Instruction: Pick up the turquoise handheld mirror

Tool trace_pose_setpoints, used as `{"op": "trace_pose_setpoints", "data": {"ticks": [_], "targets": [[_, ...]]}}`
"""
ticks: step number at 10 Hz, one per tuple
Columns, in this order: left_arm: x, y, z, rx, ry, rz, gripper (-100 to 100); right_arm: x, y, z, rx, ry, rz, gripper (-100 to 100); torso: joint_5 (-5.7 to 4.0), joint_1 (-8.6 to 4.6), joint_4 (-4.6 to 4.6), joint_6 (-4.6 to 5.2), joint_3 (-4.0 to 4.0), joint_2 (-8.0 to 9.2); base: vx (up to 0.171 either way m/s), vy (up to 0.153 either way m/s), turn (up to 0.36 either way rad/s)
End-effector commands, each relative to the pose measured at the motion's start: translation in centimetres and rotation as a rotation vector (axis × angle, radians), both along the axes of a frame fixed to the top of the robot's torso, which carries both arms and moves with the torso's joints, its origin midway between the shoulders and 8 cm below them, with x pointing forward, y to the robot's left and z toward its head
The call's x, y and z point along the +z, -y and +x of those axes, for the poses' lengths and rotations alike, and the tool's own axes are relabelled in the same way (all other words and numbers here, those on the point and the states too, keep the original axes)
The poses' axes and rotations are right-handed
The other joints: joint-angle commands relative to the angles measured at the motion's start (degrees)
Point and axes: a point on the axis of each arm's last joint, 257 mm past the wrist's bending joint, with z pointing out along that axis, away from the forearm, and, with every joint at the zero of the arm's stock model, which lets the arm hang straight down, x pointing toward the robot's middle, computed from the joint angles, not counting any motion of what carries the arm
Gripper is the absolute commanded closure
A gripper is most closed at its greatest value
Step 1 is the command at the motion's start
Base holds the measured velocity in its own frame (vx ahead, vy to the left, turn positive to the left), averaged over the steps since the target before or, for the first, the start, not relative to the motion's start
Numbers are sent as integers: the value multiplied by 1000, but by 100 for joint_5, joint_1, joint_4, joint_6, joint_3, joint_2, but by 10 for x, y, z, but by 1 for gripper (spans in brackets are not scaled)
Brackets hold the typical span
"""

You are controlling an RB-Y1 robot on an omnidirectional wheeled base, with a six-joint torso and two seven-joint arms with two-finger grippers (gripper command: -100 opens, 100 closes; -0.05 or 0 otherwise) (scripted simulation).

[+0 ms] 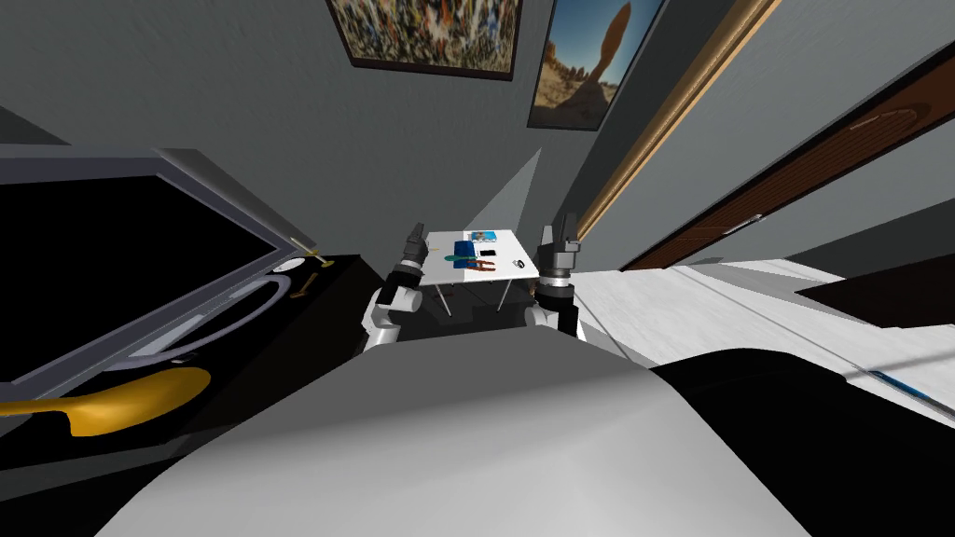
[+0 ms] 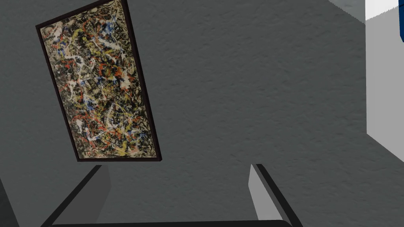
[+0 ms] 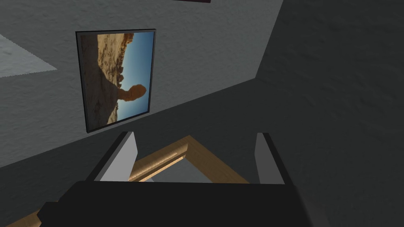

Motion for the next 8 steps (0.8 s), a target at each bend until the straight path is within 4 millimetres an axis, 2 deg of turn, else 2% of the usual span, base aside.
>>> {"op": "trace_pose_setpoints", "data": {"ticks": [1,2,3,4,5,7,8], "targets": [[-10,6,16,-12,-50,7,-100,0,0,0,0,0,0,0,0,0,0,0,0,0,-30,-47,80],[-9,9,20,-15,-63,13,-100,0,0,0,0,0,0,0,0,-2,0,-1,-1,-1,-24,-39,42],[-19,13,31,-23,-103,16,-100,0,0,0,0,0,0,0,0,0,-1,0,-2,-3,-23,-34,75],[-18,16,36,-25,-117,23,-100,0,0,0,0,0,0,0,0,1,-1,-1,-3,-4,-21,-33,38],[-26,22,47,-34,-154,25,-100,0,0,0,0,0,0,0,0,2,-1,0,-3,-5,-20,-43,67],[-29,24,53,-33,-177,33,-100,0,0,0,0,0,0,0,0,0,-2,0,-5,-8,-9,-24,14],[-39,29,66,-40,-224,38,-100,0,0,0,0,0,0,0,2,8,-2,-1,-5,-9,-10,-21,61]]}}
